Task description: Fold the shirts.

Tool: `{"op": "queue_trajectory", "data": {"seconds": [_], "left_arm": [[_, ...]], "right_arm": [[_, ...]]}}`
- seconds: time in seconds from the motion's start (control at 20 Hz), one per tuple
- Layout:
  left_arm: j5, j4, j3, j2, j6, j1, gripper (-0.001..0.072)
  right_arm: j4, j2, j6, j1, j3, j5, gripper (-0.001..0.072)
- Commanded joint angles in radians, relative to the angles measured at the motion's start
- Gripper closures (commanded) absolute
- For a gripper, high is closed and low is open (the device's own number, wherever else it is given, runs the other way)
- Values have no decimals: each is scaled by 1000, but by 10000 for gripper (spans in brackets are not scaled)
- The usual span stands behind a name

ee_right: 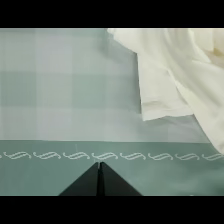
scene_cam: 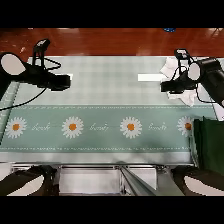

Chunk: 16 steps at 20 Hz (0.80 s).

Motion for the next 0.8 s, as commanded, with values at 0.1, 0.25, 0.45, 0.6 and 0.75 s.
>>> {"op": "queue_trajectory", "data": {"seconds": [0.1, 0.25, 0.45, 0.6, 0.75], "left_arm": [[0, 0, 0, -1, 0, 1, 694], [0, 0, 0, -1, 0, 1, 694], [0, 0, 0, -1, 0, 1, 694], [0, 0, 0, -1, 0, 1, 694], [23, 0, 0, -1, 0, 1, 694]], "right_arm": [[0, 0, 0, 1, 0, 0, 686], [0, 0, 0, 1, 0, 0, 686], [0, 0, 0, 1, 0, 0, 686], [0, 0, 0, 1, 0, 0, 686], [0, 0, 0, 1, 0, 0, 686]]}}
